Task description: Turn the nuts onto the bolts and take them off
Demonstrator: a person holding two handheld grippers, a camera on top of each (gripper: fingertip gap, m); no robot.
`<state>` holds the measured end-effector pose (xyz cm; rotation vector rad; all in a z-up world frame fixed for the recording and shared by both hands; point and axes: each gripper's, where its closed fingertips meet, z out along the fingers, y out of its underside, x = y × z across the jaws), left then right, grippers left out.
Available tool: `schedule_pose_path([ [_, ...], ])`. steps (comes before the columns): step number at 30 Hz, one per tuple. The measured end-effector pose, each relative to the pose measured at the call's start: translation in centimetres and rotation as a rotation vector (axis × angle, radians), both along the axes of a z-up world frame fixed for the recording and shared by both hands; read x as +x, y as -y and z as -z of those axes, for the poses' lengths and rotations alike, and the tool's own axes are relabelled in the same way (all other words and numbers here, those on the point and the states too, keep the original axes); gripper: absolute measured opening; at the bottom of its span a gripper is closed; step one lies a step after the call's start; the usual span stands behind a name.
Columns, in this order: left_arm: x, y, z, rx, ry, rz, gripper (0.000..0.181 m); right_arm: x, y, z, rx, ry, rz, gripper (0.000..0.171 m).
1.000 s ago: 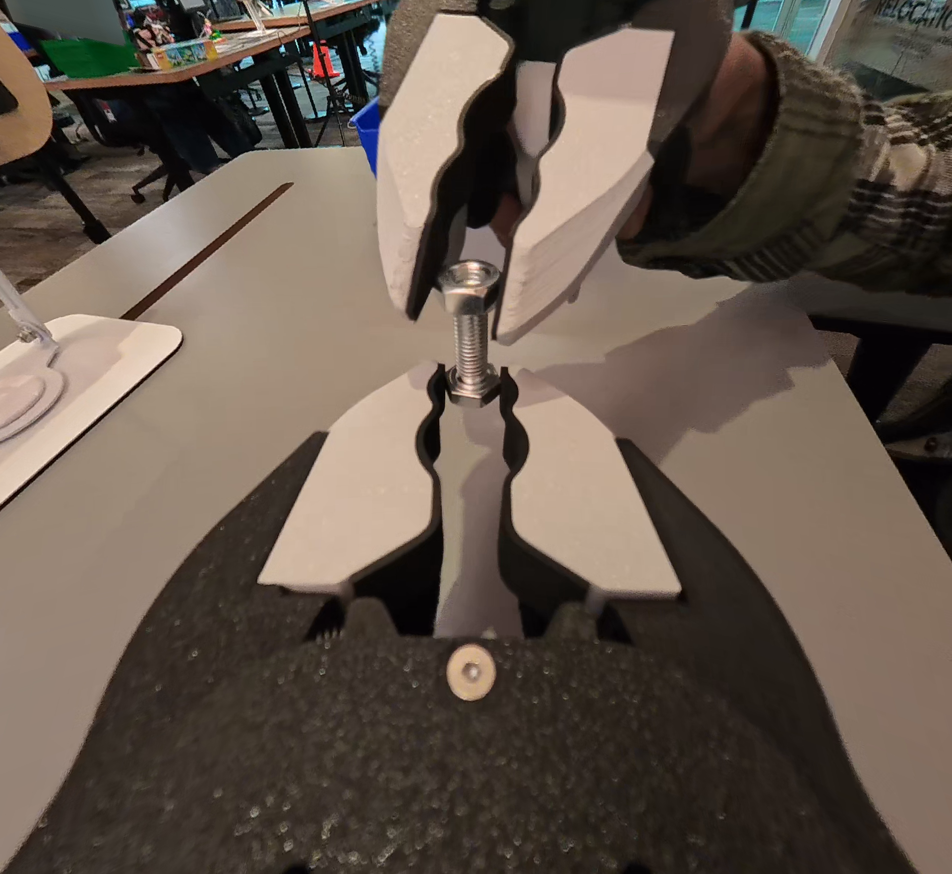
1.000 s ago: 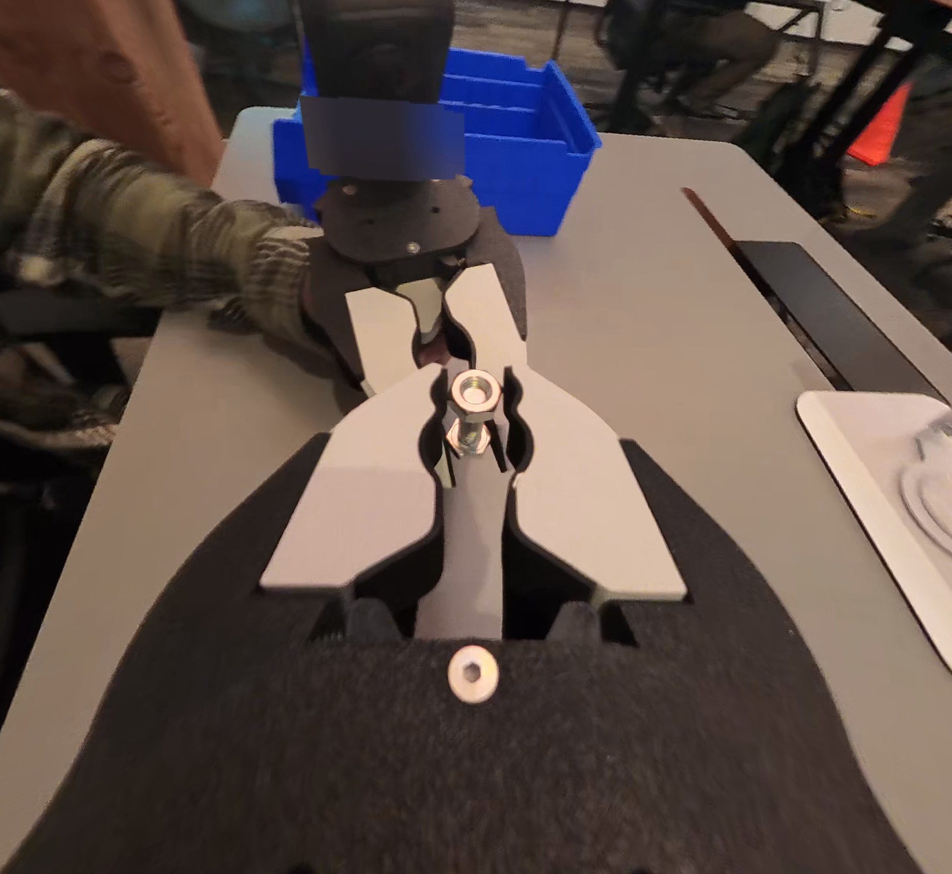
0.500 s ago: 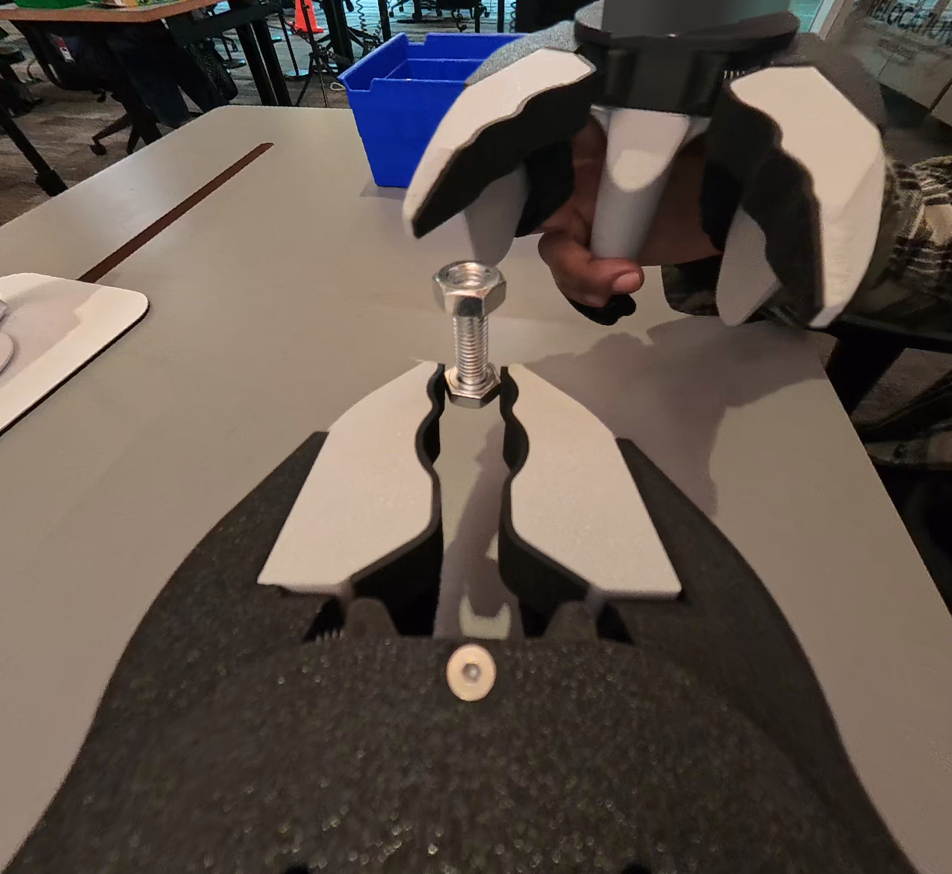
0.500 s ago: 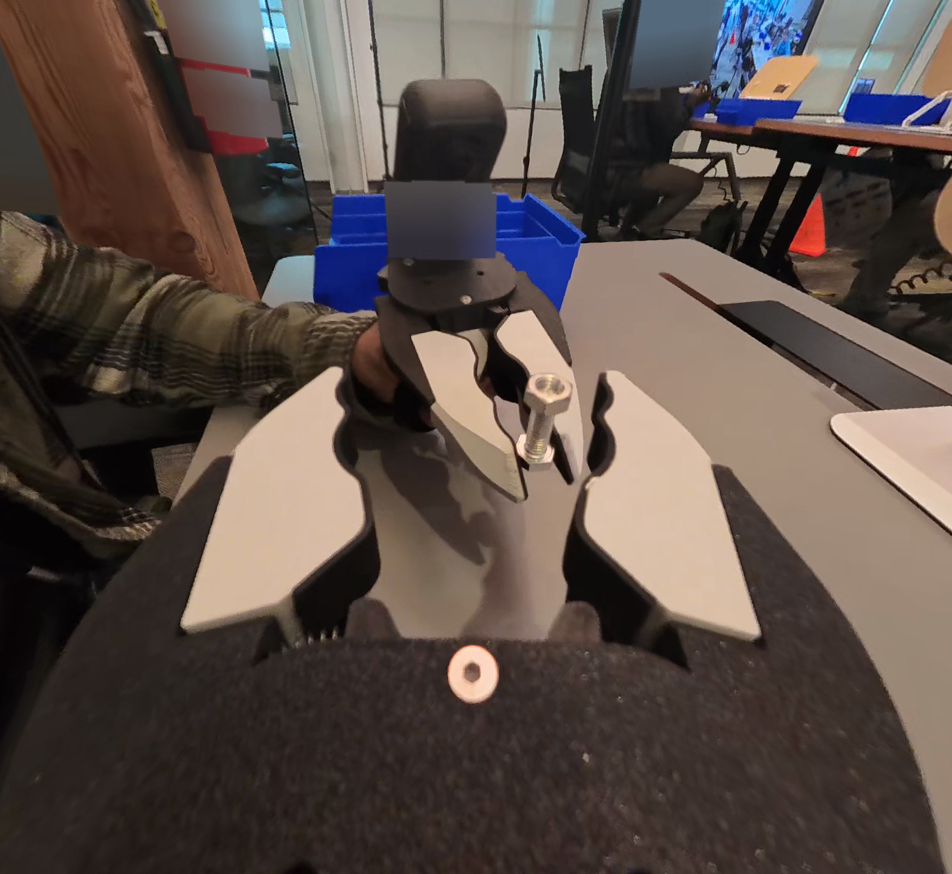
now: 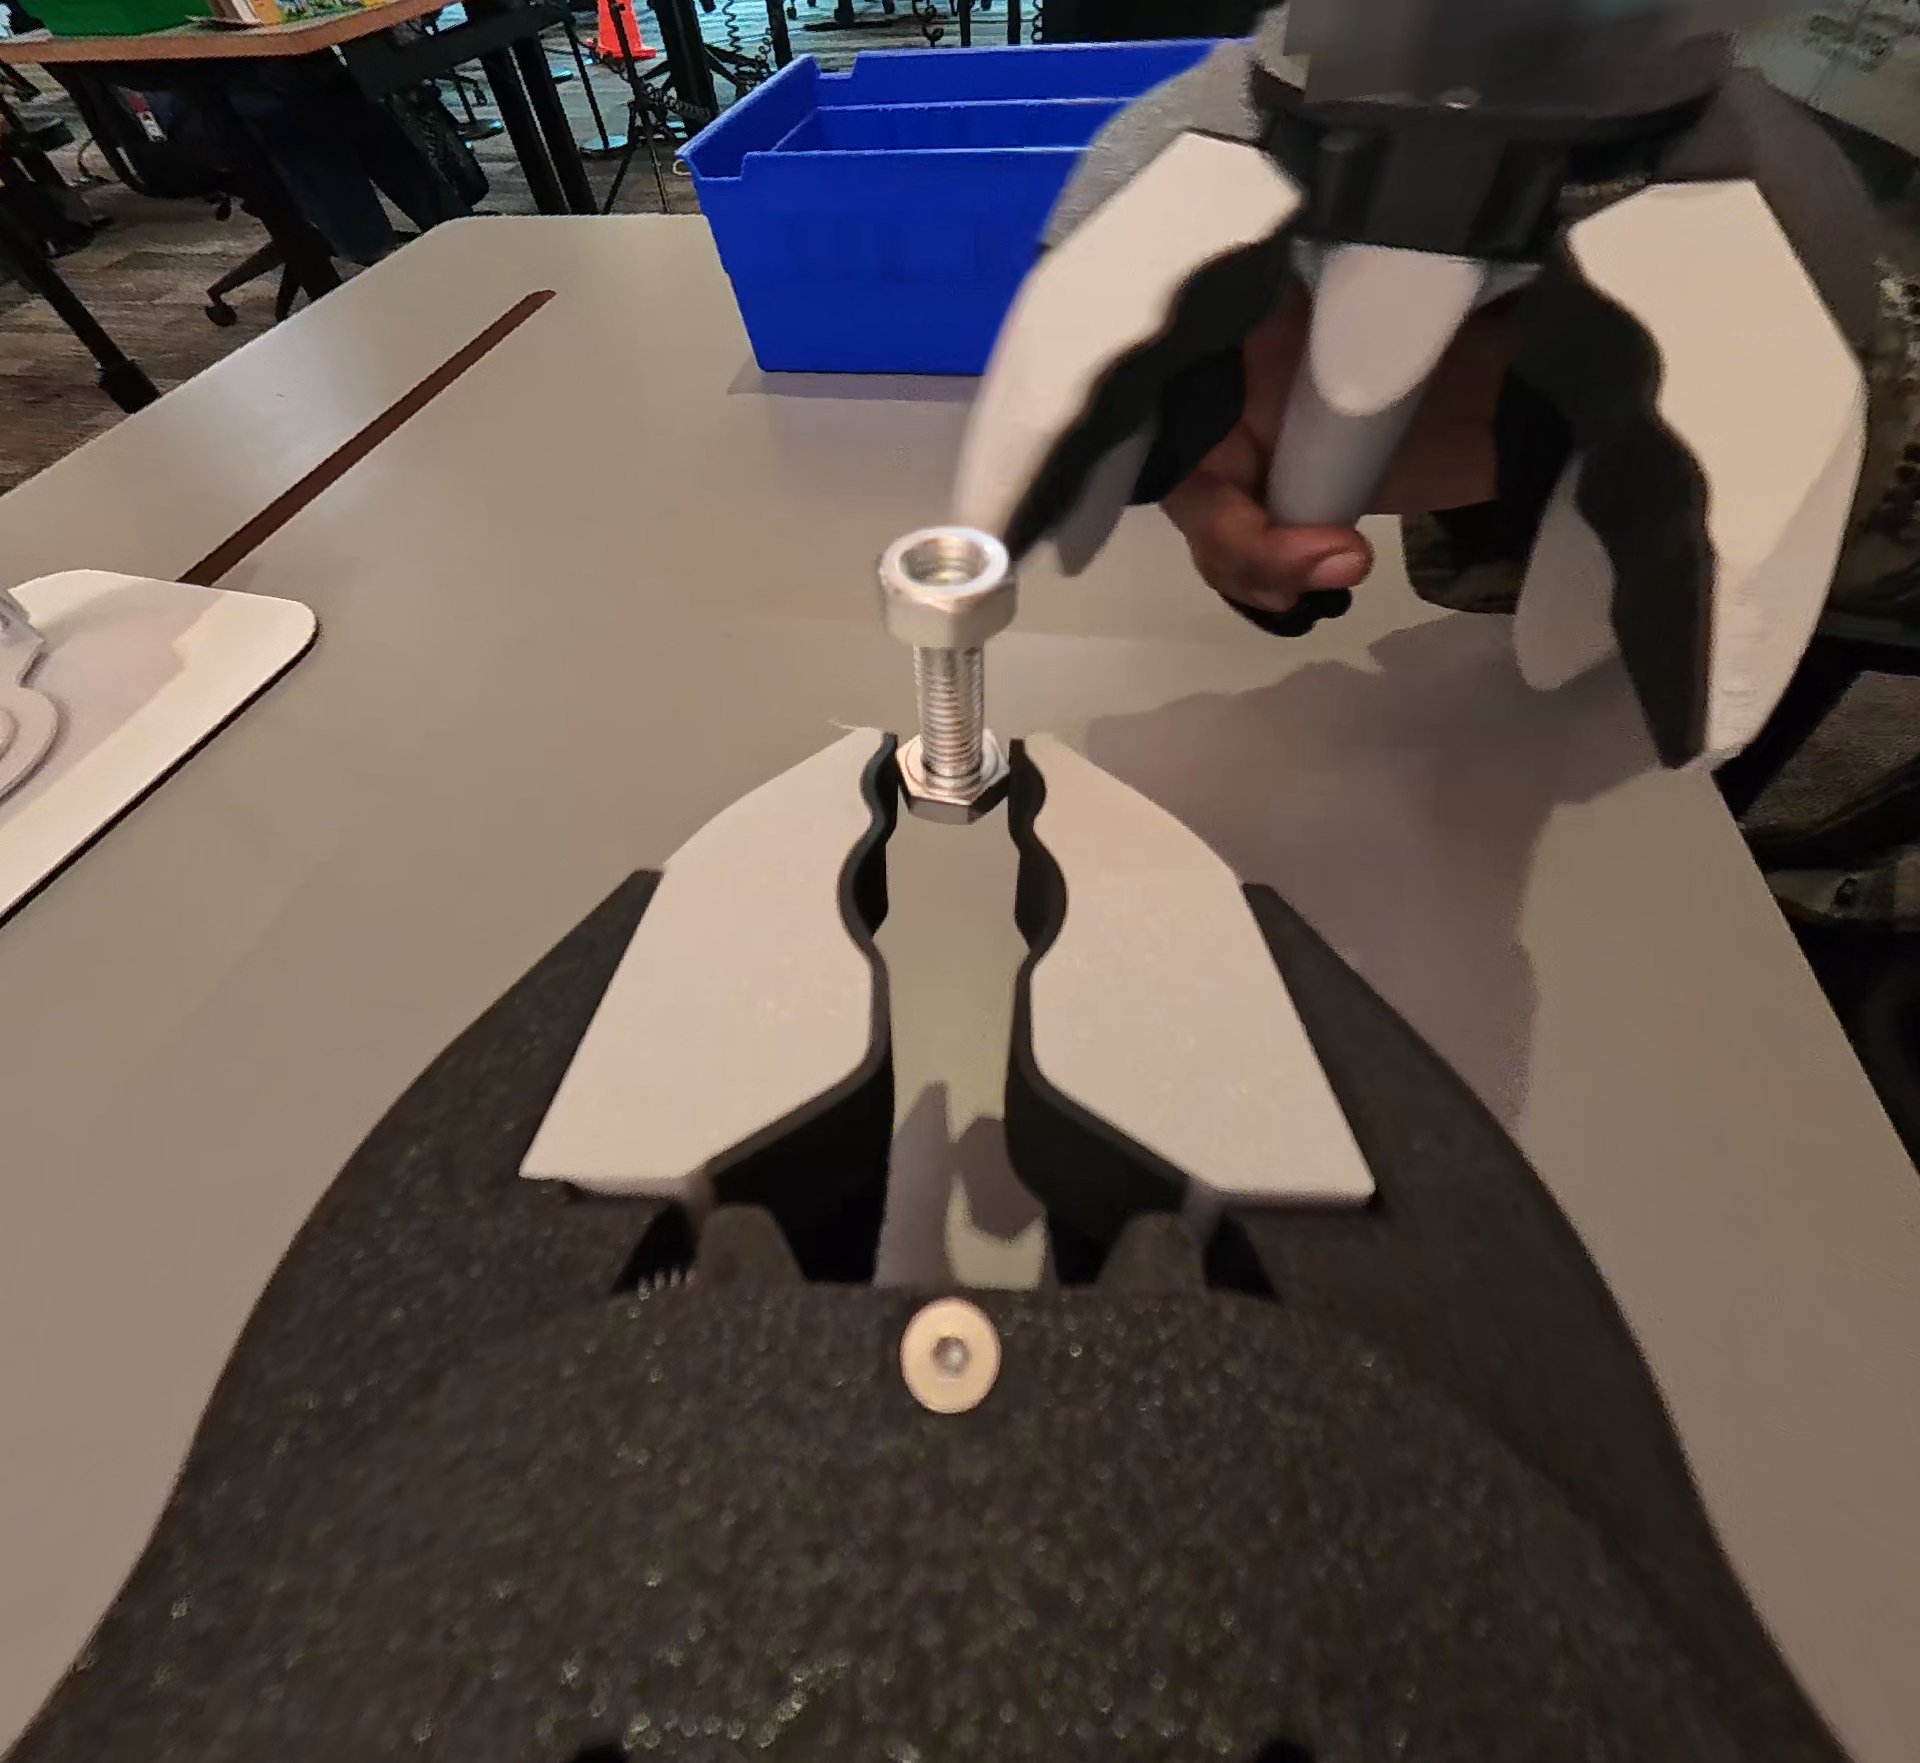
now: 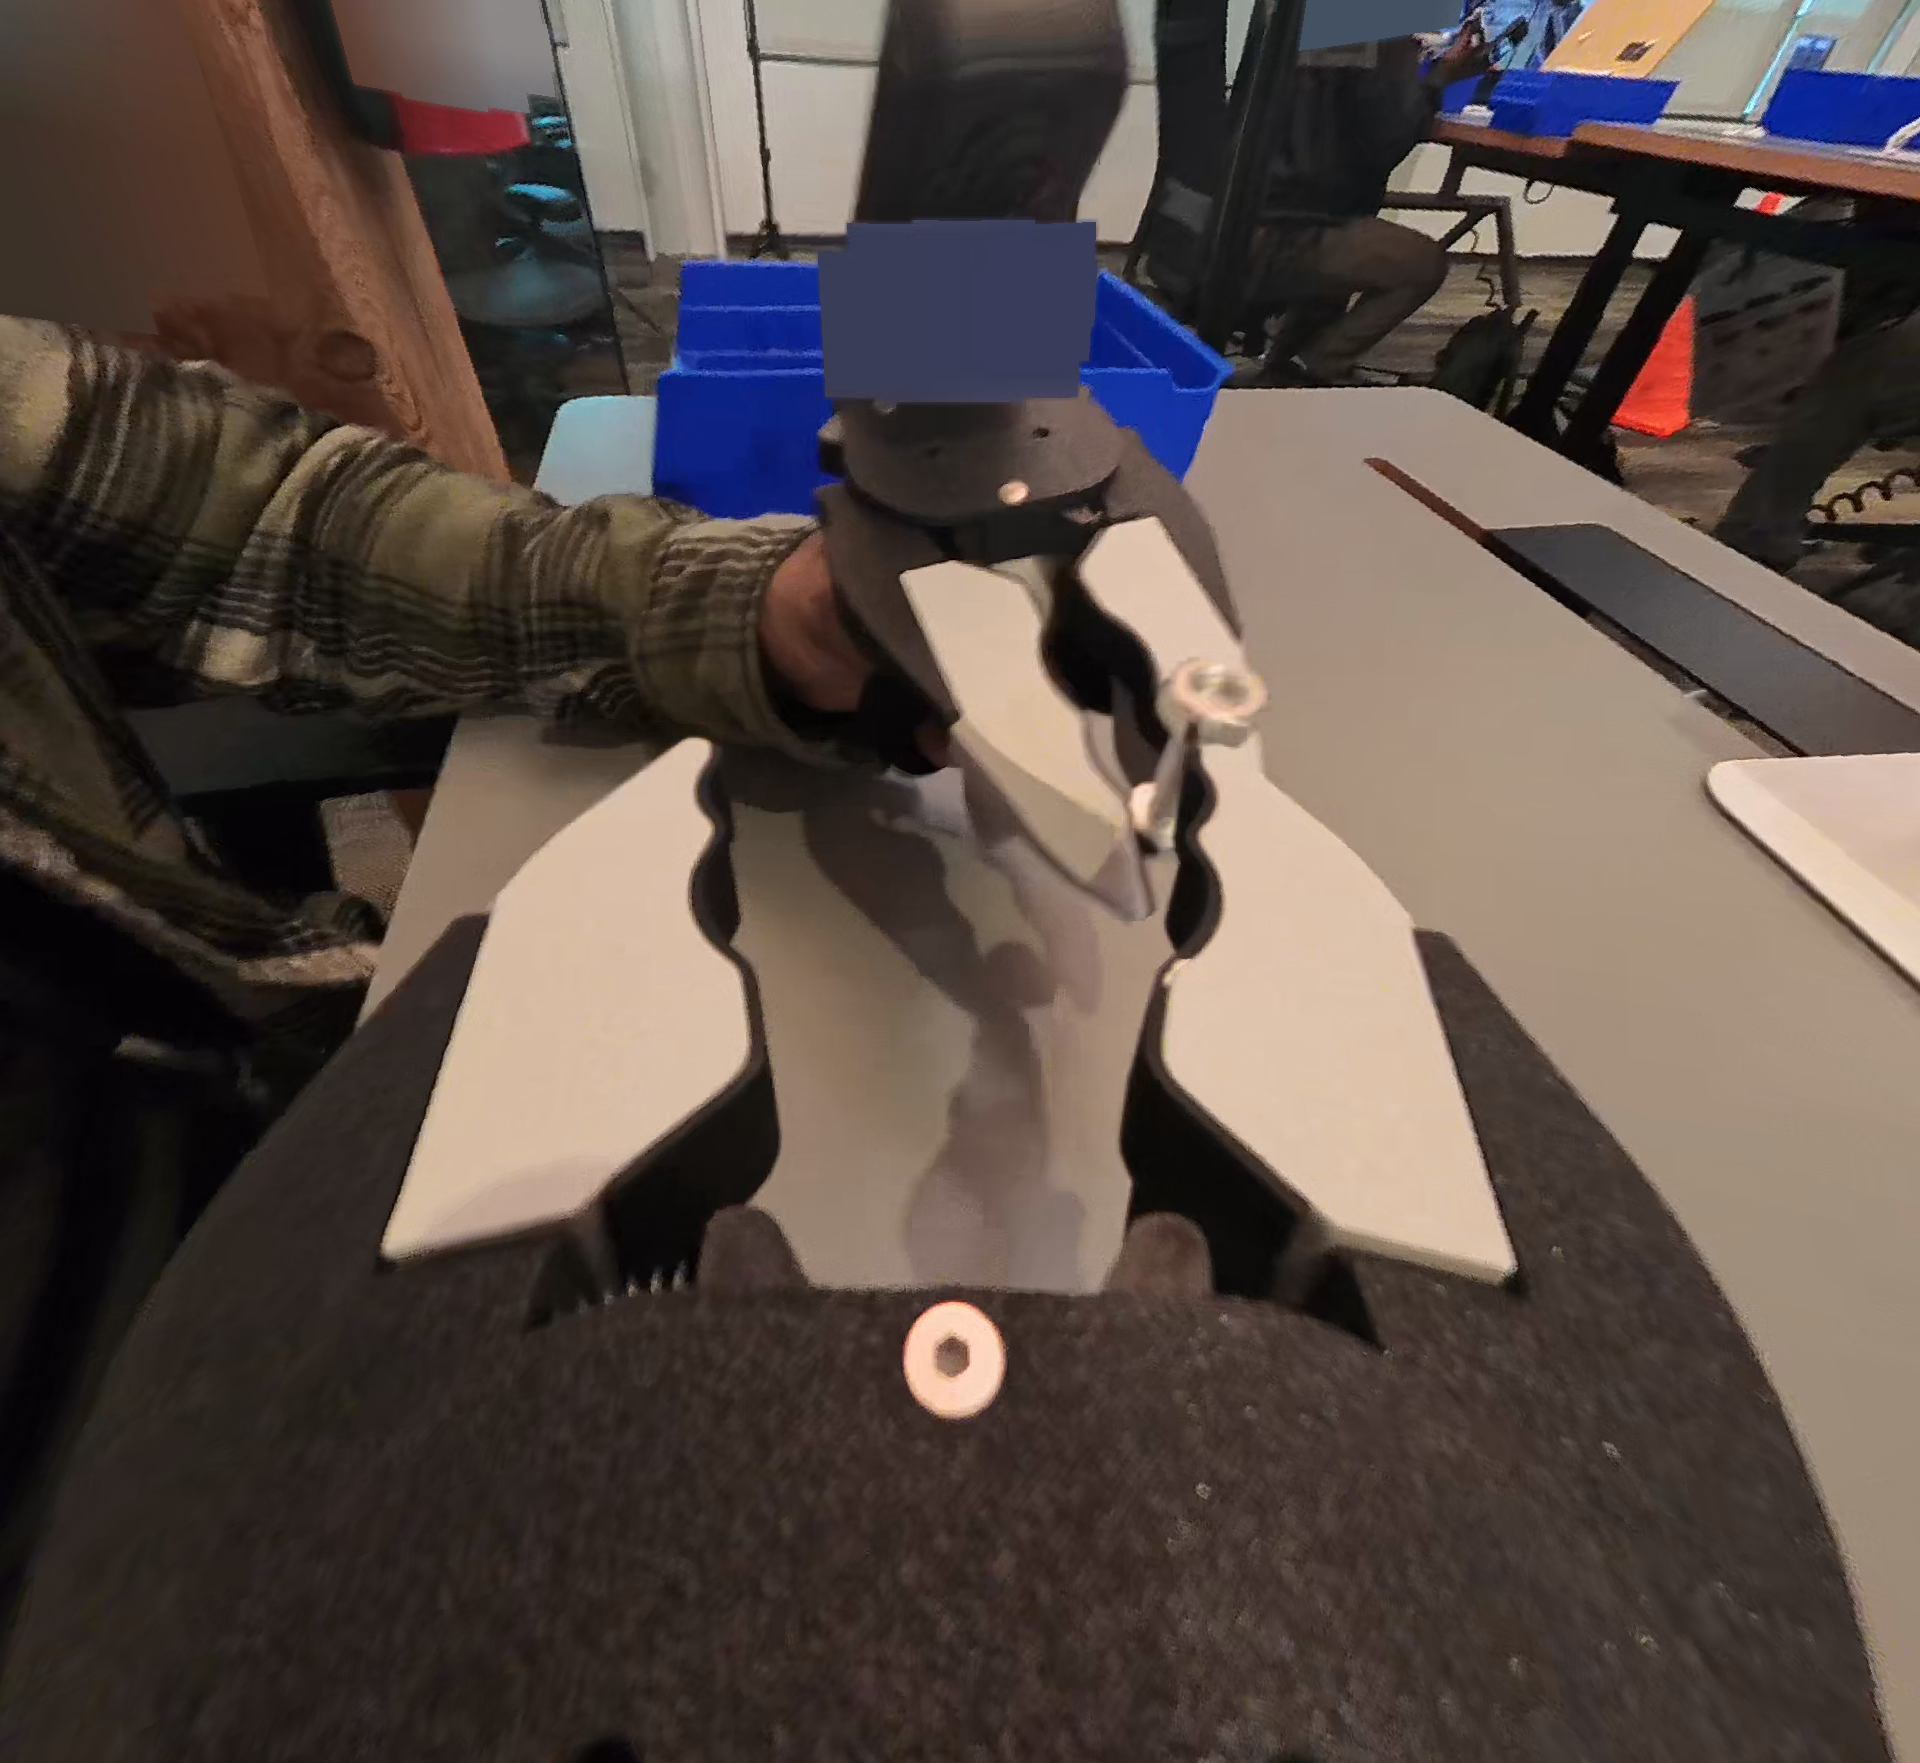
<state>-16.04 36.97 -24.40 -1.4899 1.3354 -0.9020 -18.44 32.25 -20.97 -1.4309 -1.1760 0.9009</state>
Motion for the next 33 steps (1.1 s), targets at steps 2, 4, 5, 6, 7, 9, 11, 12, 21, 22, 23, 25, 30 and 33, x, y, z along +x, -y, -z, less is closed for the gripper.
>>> schedule_pose_path([
  [2, -0.2, -0.1, -0.1, -0.003, 0.001, -0.005, 0.02, 0.6, 0.3, 0.3, 0.006, 0.015, 0.036, 0.082],
  [4, -0.1, -0.1, -0.1, -0.006, 0.005, -0.001, 0.02, 1.0, -0.7, -0.2, 0.02, 0.015, 0.095, 0.087],
  [5, 0.0, 0.0, 0.0, -0.008, 0.003, 0.005, 0.02, 0.9, -1.3, -0.6, 0.022, 0.001, 0.106, 0.089],
  [6, 0.1, 0.2, 0.0, -0.007, 0.002, 0.009, 0.02, 0.7, -1.7, -1.0, 0.017, -0.021, 0.101, 0.091],
  [7, 0.3, 0.3, 0.1, -0.004, -0.001, 0.012, 0.02, 0.3, -1.9, -1.2, 0.002, -0.041, 0.085, 0.09],
  [9, 0.3, 0.3, 0.1, 0.003, -0.006, 0.01, 0.02, -0.4, -1.0, -0.9, -0.039, -0.044, 0.03, 0.085],
  [11, 0.2, 0.2, 0.1, 0.007, -0.008, 0.0, 0.02, -0.1, 0.2, -0.2, -0.019, -0.005, 0.036, 0.084],
  [12, 0.1, 0.0, 0.0, 0.005, -0.005, -0.004, 0.02, 0.3, 0.6, 0.0, -0.006, 0.011, 0.051, 0.084],
  [21, 0.2, 0.2, 0.0, -0.005, 0.005, 0.003, 0.02, -0.4, 1.3, -0.4, -0.029, -0.017, 0.007, 0.082],
  [22, 0.2, 0.1, -0.1, -0.009, 0.008, 0.0, 0.02, 0.0, 1.5, 0.0, -0.007, 0.01, 0.043, 0.089],
  [23, 0.1, 0.1, -0.1, -0.018, 0.014, 0.005, 0.02, 0.5, 1.1, 0.2, 0.007, 0.029, 0.081, 0.092],
  [25, 0.2, 0.1, -0.1, -0.029, 0.021, 0.011, 0.02, 0.7, -0.2, -0.3, 0.001, 0.014, 0.107, 0.093],
  [30, 0.5, 0.5, 0.0, -0.021, 0.012, 0.023, 0.02, -1.1, -0.3, -0.7, -0.065, -0.033, 0.031, 0.098],
  [33, 0.4, 0.4, 0.0, -0.015, 0.011, 0.018, 0.02, 0.1, 1.0, 0.1, 0.005, 0.044, 0.074, 0.091],
])
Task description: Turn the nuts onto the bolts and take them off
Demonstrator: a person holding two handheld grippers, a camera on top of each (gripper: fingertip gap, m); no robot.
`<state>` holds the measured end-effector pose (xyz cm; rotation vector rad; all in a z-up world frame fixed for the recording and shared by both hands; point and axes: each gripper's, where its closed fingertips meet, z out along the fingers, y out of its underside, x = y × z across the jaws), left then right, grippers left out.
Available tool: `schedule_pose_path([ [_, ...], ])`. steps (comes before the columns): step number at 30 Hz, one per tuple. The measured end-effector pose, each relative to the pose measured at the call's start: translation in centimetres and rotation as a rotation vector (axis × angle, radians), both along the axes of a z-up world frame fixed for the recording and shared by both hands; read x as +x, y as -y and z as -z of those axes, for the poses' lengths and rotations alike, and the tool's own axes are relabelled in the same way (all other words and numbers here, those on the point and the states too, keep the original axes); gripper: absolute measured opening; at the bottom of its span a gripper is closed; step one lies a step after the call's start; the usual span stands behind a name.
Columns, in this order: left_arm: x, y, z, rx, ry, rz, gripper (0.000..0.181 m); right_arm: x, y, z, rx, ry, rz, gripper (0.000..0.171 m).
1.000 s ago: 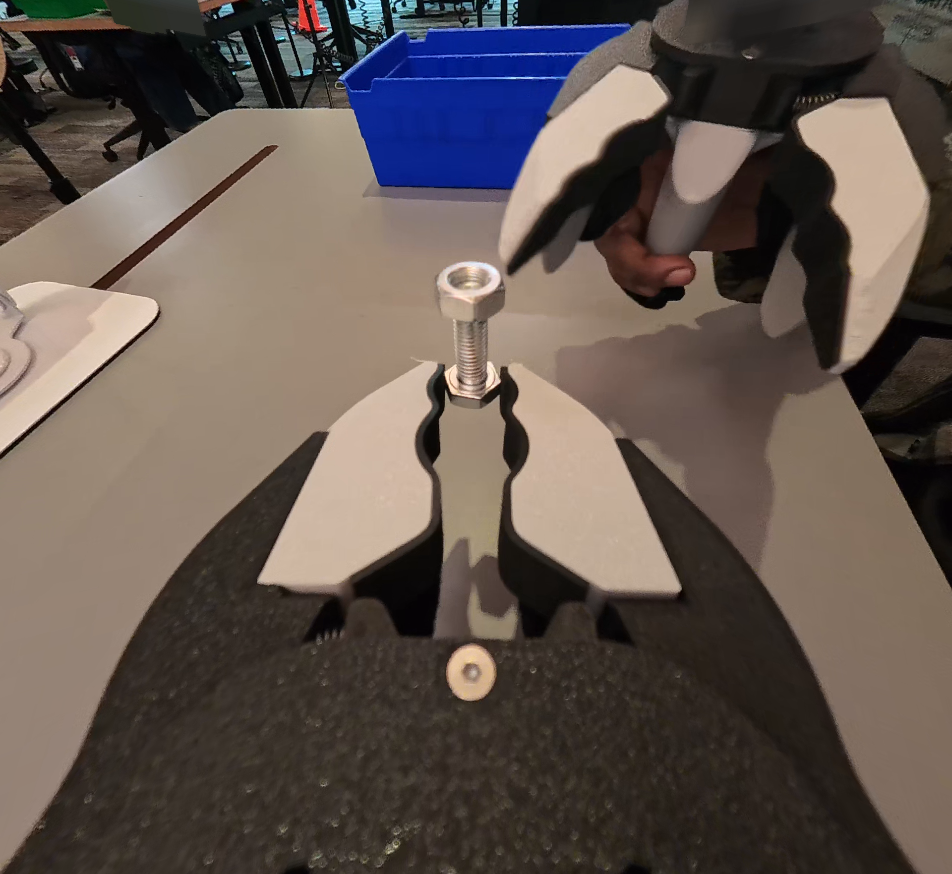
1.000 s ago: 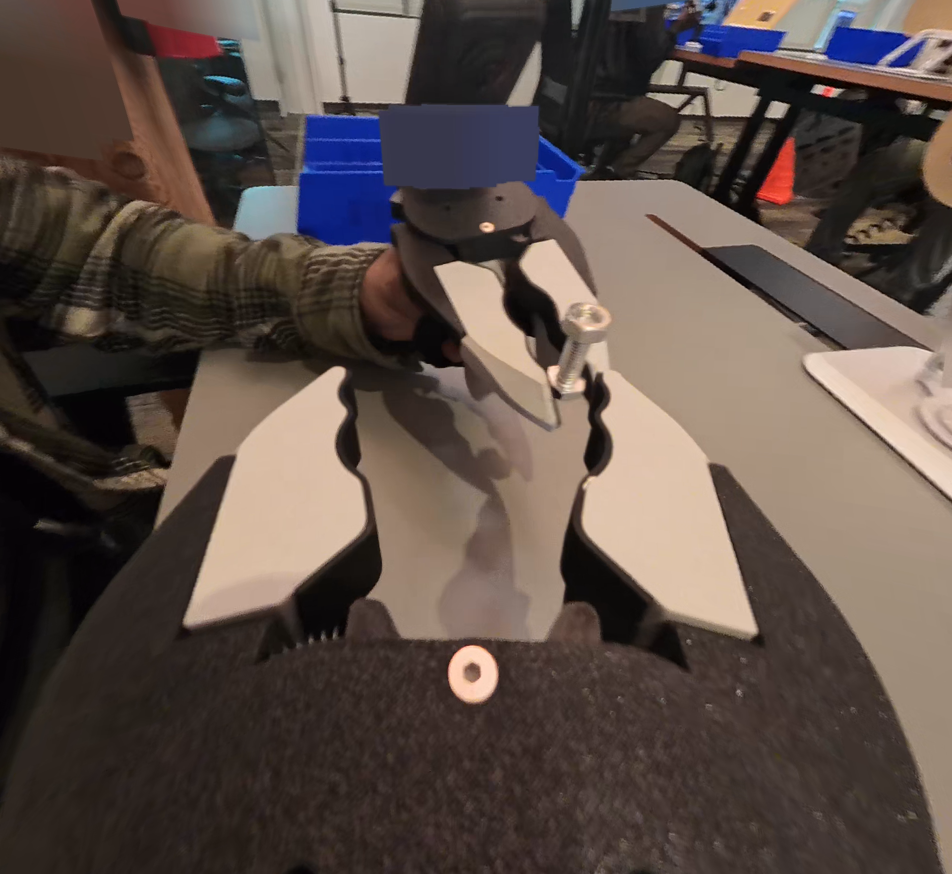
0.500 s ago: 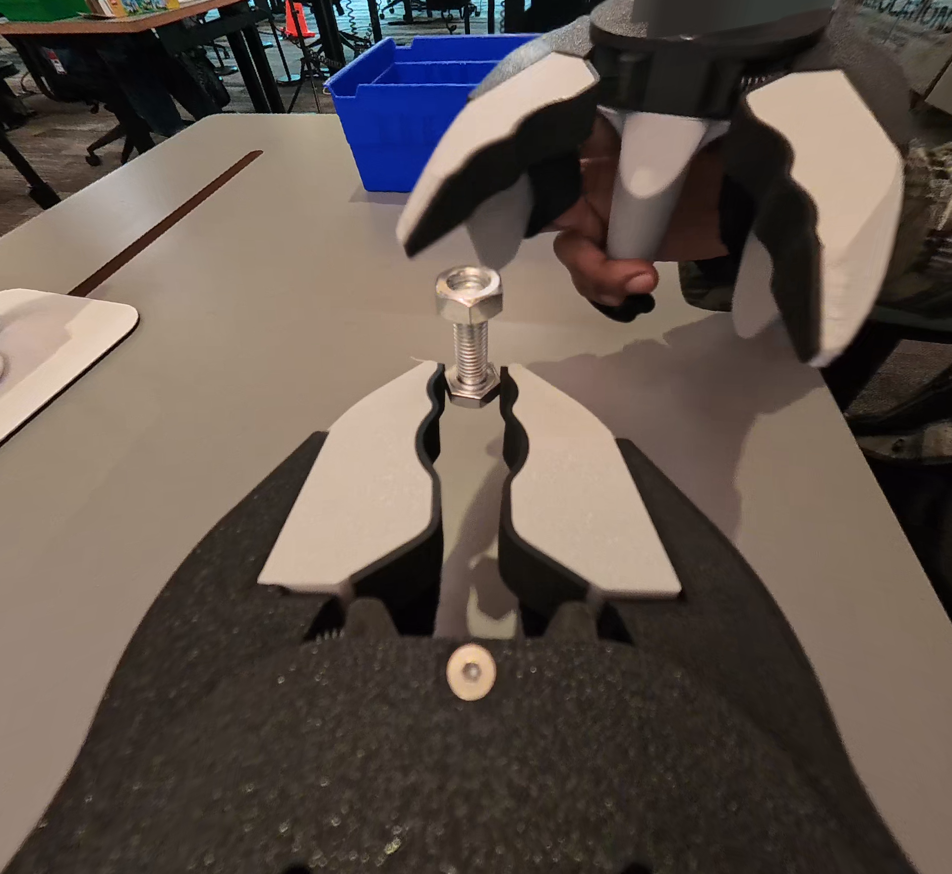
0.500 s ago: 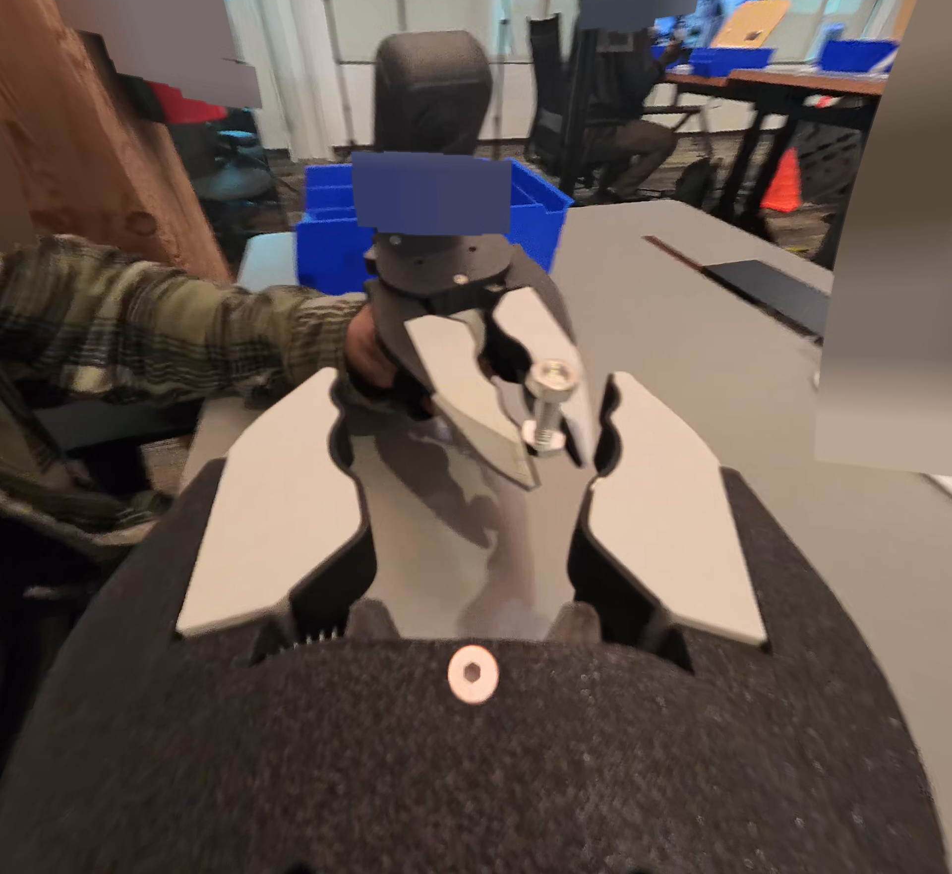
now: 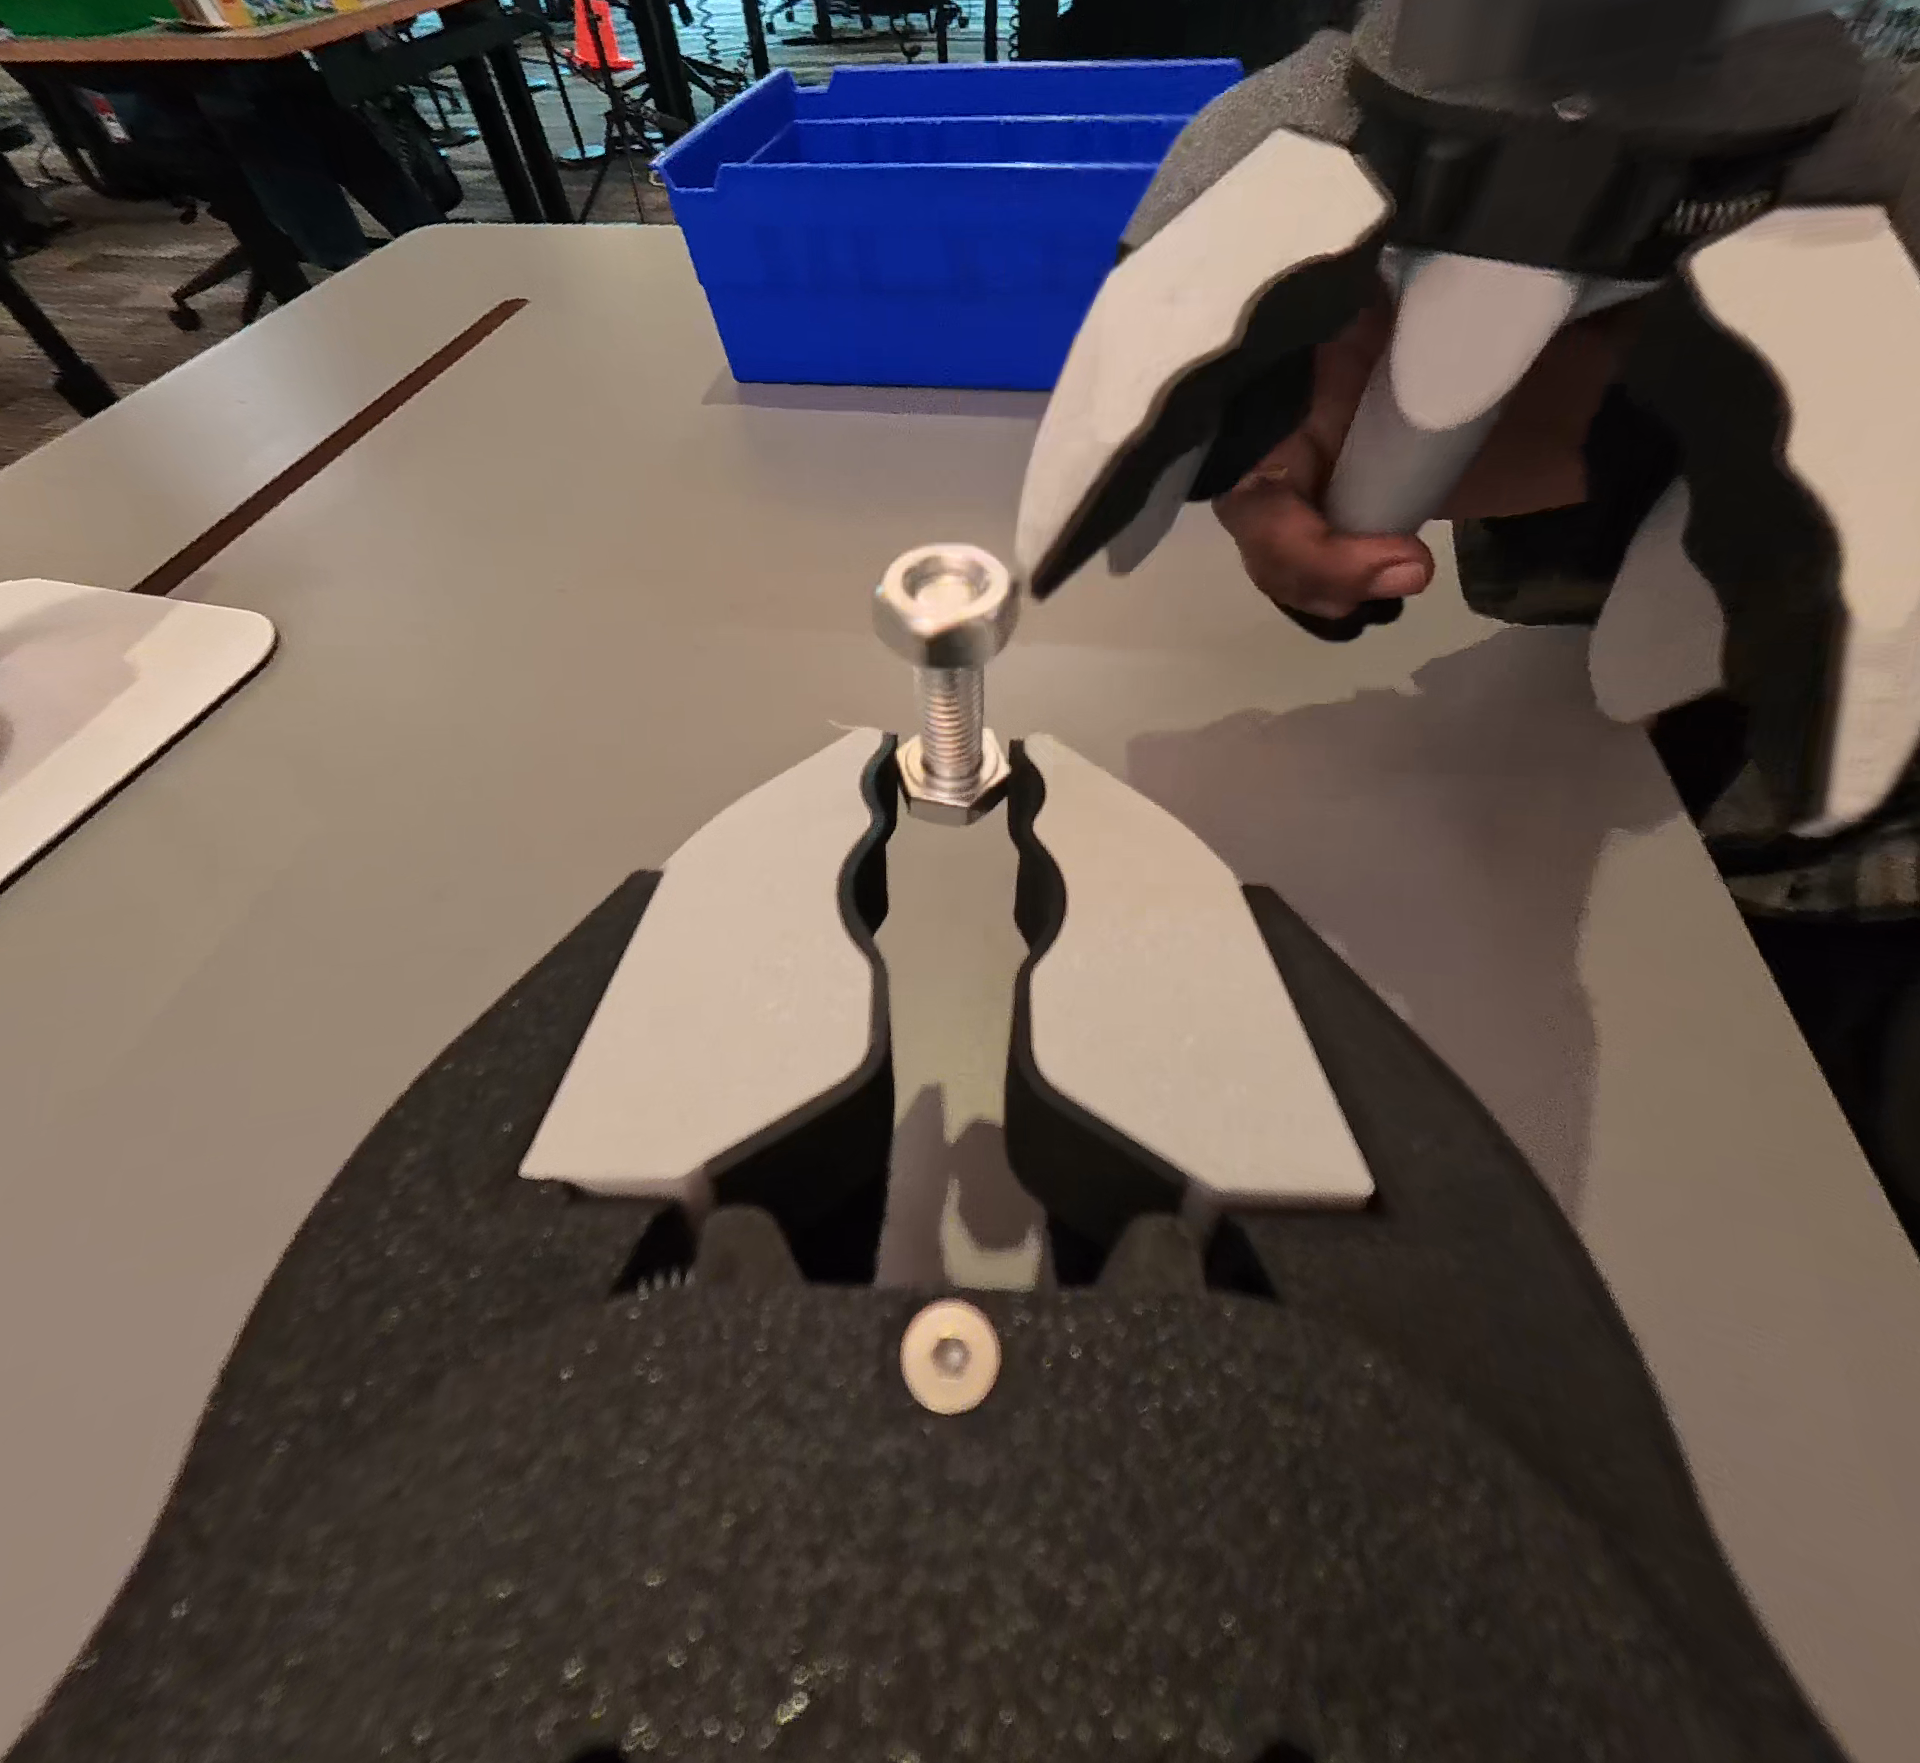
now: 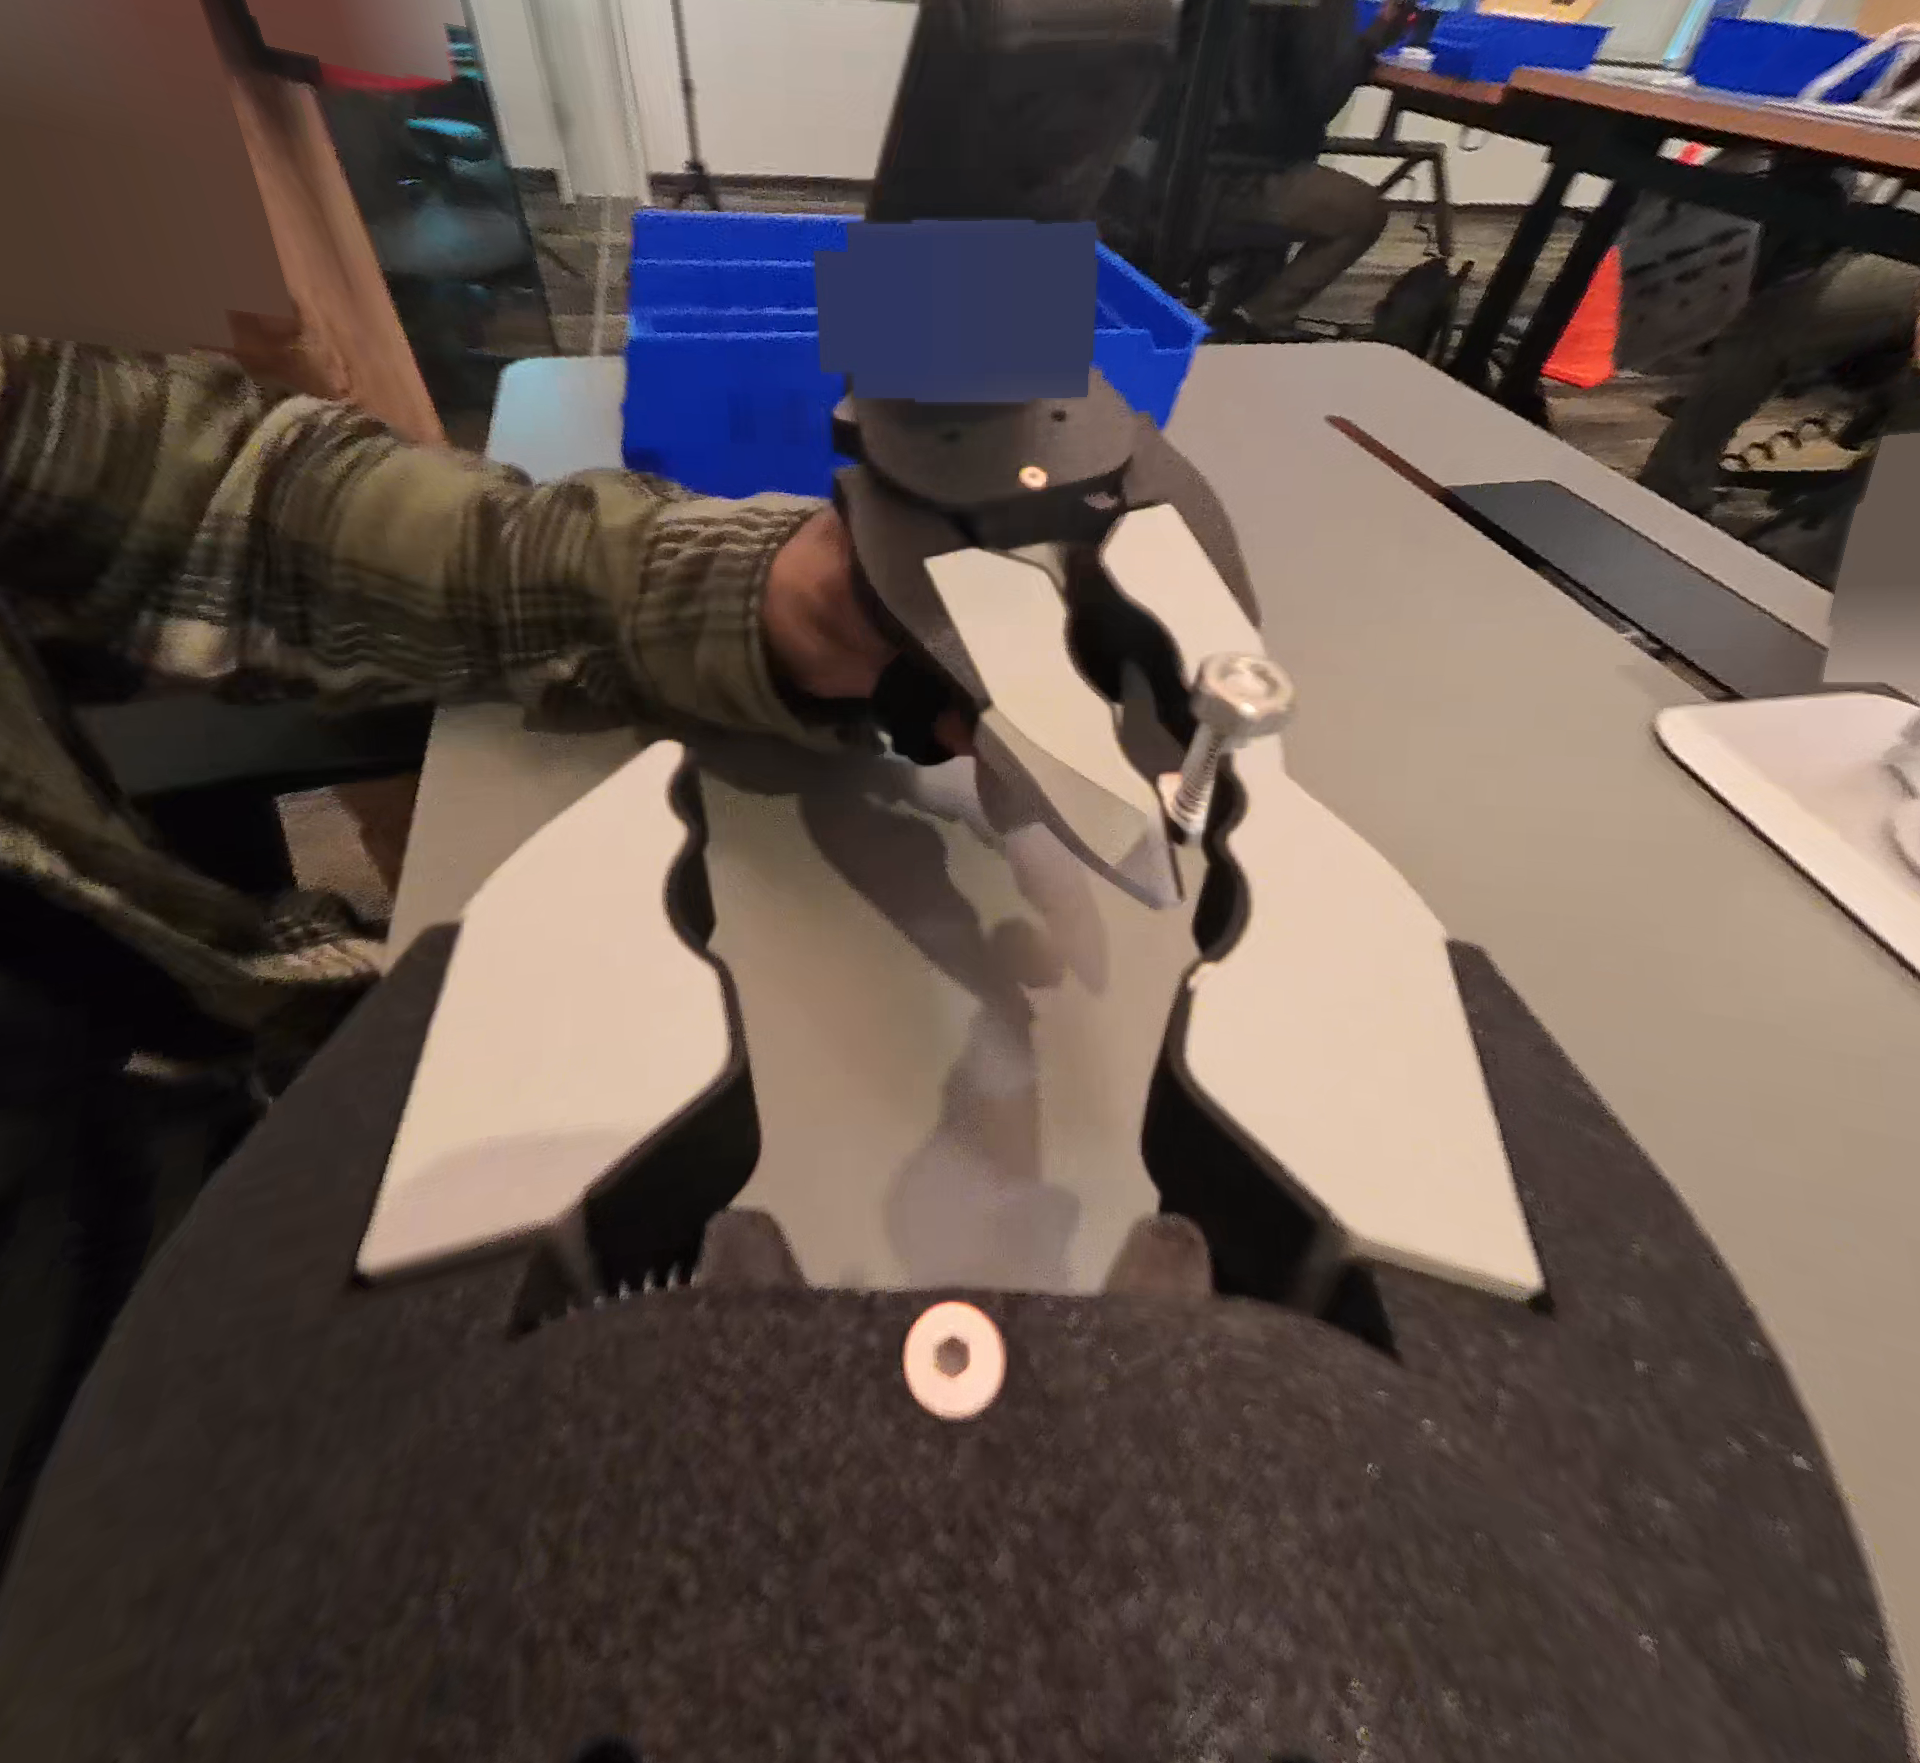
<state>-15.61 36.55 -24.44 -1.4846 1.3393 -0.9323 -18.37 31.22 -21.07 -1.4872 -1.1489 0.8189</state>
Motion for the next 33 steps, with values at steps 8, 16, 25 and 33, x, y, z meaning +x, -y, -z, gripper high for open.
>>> schedule_pose_path([
  [8, -0.1, -0.1, -0.2, -0.016, 0.018, -0.004, 0.02, -0.9, -0.4, -0.7, -0.06, -0.059, -0.039, 0.088],
  [16, 0.2, 0.0, 0.2, -0.018, -0.001, 0.004, 0.02, -0.5, -2.3, -1.1, -0.073, -0.077, 0.004, 0.09],
  [25, 0.3, 0.0, 0.5, -0.018, -0.014, 0.002, 0.02, -0.2, -2.4, -1.6, -0.044, -0.089, 0.052, 0.093],
  [33, 0.2, 0.0, 0.2, -0.029, 0.003, 0.007, 0.02, 0.4, -2.1, -1.8, -0.029, -0.085, 0.077, 0.093],
])
